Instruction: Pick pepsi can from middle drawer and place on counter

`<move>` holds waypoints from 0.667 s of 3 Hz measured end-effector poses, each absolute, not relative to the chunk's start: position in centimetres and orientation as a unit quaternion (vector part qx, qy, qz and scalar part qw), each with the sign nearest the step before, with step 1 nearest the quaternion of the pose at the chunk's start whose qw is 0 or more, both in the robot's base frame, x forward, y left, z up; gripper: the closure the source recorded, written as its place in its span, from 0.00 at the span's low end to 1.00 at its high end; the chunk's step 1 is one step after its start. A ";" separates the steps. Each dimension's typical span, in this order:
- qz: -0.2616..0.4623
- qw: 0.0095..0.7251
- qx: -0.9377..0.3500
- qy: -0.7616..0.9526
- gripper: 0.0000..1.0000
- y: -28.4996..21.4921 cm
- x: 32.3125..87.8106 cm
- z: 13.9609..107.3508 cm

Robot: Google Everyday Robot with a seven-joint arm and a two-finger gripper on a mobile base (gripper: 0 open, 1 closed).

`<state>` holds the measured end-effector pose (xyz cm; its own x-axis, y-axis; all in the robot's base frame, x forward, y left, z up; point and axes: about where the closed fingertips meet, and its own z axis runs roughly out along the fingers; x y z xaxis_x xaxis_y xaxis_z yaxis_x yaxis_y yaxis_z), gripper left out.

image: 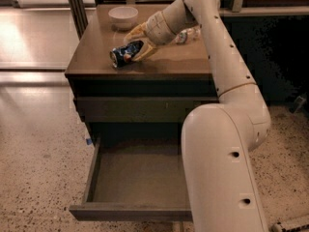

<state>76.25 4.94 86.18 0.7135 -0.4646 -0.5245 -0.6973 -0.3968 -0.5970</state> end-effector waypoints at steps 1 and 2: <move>0.138 0.421 -0.824 0.352 0.00 4.9 76.2 86.2; 0.138 0.421 -0.824 0.352 0.00 4.9 76.3 86.2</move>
Offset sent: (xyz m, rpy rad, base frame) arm 0.0000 0.0000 0.0000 0.0000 0.0000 0.0000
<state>76.25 4.94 86.18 0.7135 -0.4645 -0.5245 -0.6972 -0.3966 -0.5972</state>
